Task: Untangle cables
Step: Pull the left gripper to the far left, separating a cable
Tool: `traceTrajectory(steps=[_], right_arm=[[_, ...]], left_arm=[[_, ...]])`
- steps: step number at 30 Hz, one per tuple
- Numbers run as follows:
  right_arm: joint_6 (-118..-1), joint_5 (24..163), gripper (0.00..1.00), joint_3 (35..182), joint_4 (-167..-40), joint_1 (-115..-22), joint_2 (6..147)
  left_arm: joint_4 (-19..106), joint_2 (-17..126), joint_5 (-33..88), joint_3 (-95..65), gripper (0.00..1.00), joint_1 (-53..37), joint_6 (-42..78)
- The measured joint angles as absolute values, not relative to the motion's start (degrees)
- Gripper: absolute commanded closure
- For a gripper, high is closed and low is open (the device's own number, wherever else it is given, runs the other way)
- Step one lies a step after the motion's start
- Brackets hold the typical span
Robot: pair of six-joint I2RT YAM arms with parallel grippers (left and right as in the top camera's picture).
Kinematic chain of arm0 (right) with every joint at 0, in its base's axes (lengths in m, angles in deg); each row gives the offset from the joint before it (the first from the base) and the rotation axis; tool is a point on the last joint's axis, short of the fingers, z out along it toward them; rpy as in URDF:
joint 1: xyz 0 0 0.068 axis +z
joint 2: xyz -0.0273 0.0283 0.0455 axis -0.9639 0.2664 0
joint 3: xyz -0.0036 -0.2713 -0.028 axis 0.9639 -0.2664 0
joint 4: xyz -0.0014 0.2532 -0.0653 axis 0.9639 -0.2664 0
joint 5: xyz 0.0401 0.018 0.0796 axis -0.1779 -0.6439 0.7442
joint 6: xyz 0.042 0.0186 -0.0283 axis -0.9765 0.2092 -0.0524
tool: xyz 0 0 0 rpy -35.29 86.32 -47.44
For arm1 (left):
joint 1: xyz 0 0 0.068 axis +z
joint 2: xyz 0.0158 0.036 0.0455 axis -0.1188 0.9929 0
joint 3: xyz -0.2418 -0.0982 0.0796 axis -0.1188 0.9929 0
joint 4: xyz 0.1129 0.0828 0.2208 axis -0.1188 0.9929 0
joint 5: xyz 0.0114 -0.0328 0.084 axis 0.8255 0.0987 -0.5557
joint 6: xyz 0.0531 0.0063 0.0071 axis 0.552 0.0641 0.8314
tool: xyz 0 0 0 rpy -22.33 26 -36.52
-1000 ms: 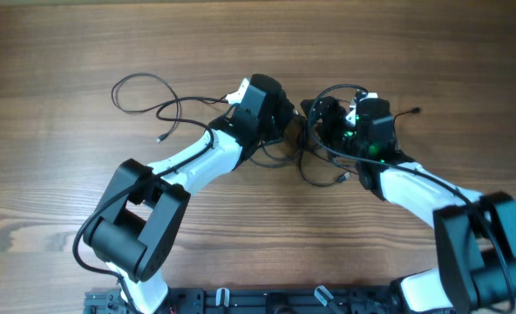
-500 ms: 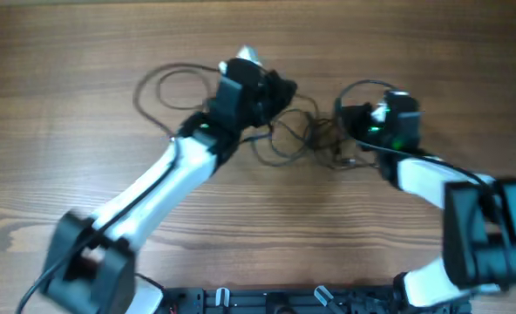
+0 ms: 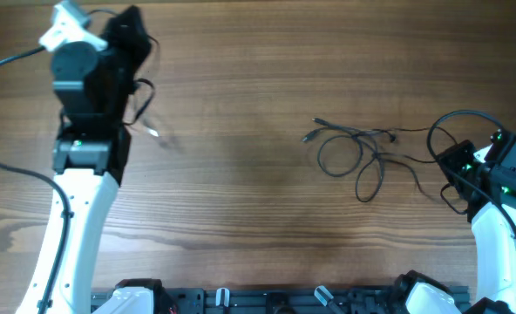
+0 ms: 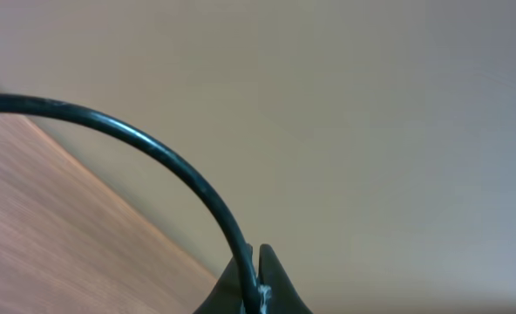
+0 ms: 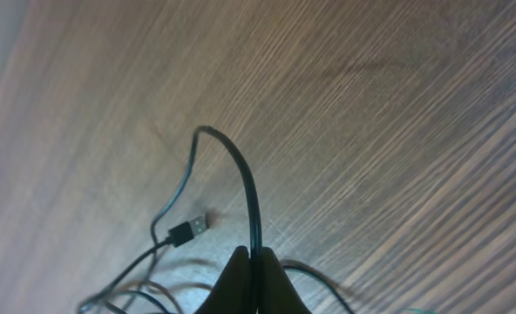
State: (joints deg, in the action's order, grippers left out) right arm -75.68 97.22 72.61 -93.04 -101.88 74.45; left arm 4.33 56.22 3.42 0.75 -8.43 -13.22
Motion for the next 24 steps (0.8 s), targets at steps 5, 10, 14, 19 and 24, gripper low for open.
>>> traceTrajectory(steps=[5, 10, 14, 19, 24], right_arm=[[-71.31, 102.56, 0.23, 72.61, -93.02, -101.88, 74.43], [-68.07, 107.8, 0.0, 72.59, -96.23, -101.88, 74.39], [-67.83, 108.96, 0.01, 72.59, -98.63, -101.88, 74.37], [-68.07, 109.31, 0.0, 72.59, -99.62, -100.66, 74.13], [-68.1, 109.49, 0.0, 72.59, -99.57, -97.91, 74.1]], left_arm=[[4.39, 56.62, 3.79, 0.75, 0.96, 0.05, -3.91], [-11.12, 62.52, 1.23, 1.12, 0.96, 12.8, 6.06], [-18.18, 69.95, 0.29, -4.54, 0.96, 19.22, 8.29], [-2.91, 91.61, 3.09, -44.99, 0.96, 20.29, 13.45], [18.6, 101.69, 3.79, -50.28, 0.96, 20.29, 14.3]])
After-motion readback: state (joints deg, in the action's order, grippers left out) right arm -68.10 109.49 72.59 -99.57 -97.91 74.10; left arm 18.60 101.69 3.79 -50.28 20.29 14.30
